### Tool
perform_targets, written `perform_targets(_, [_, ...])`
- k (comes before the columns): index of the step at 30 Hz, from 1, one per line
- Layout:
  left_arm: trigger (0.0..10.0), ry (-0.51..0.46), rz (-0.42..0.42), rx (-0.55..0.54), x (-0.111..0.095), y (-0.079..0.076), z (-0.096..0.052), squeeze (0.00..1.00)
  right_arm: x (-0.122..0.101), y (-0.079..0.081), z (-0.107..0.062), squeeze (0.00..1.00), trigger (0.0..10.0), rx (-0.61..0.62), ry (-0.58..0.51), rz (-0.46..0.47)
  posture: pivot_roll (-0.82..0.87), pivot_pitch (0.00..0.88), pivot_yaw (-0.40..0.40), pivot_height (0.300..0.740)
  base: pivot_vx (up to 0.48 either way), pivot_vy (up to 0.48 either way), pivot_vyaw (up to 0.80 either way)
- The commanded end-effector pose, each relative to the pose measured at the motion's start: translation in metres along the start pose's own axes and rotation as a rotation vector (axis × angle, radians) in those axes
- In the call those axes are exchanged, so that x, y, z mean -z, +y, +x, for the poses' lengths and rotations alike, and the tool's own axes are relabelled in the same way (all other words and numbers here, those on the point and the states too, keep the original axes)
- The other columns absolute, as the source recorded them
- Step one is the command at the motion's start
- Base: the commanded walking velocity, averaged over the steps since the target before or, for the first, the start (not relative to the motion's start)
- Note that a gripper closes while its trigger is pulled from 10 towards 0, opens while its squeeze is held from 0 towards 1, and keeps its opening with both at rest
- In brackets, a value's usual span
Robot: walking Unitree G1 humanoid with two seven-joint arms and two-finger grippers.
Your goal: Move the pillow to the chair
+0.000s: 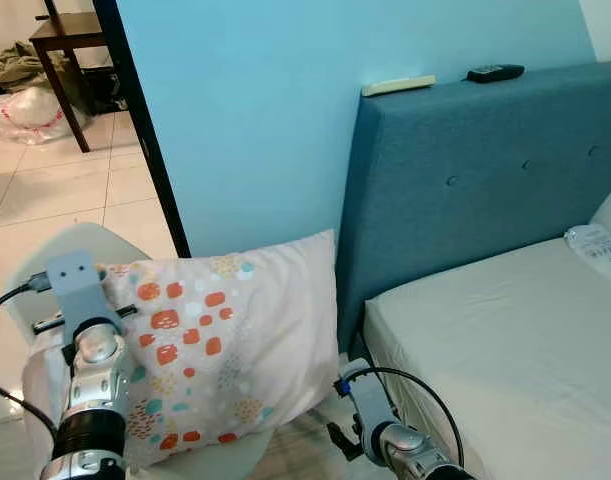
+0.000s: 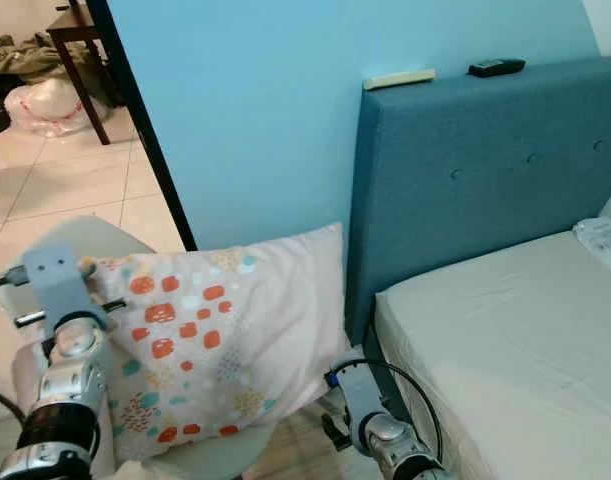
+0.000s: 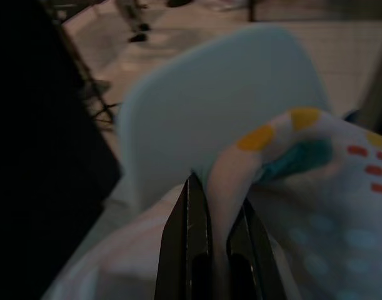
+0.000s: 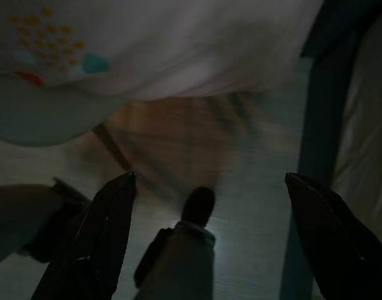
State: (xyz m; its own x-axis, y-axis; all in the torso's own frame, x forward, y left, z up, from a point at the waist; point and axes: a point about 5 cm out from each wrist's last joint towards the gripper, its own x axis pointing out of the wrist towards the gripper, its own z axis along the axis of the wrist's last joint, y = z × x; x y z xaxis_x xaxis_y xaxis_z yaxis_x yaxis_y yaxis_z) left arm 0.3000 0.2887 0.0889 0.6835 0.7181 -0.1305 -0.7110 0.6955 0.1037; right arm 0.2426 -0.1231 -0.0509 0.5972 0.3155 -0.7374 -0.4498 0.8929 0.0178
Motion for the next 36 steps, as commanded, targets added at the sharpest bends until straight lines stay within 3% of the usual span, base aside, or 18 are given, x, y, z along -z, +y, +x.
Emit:
perform_targets(1, [10.0, -0.01, 0.006, -0.065, 0.003, 0.016, 0.004, 0.0, 0.002, 0.006, 0.001, 0.0, 10.0, -0.03, -0.007, 0.014, -0.05, 0.107, 0.0, 0.661, 0.0, 0.0, 0.0])
perform_targets(6, [10.0, 0.023, -0.009, -0.096, 0.012, 0.024, 0.005, 0.0, 0.002, 0.012, 0.001, 0.0, 10.0, -0.066, -0.009, -0.001, -0.05, 0.112, -0.001, 0.641, 0.0, 0.0, 0.0])
perform_targets(15, [10.0, 0.08, -0.001, -0.071, 0.031, 0.015, -0.003, 0.0, 0.0, 0.014, 0.002, 0.0, 10.0, -0.067, -0.014, -0.044, -0.05, 0.122, 0.001, 0.596, 0.0, 0.0, 0.0])
perform_targets(26, [10.0, 0.119, 0.017, -0.018, 0.044, 0.007, -0.006, 0.0, 0.002, 0.015, 0.002, 0.0, 10.0, -0.068, -0.014, -0.065, -0.05, 0.116, 0.001, 0.596, 0.0, 0.0, 0.0])
perform_targets(36, [10.0, 0.126, 0.039, 0.082, 0.045, -0.01, -0.01, 0.0, 0.005, 0.014, 0.002, 0.0, 10.0, -0.051, 0.018, -0.091, -0.05, 0.116, 0.009, 0.591, 0.0, 0.0, 0.0])
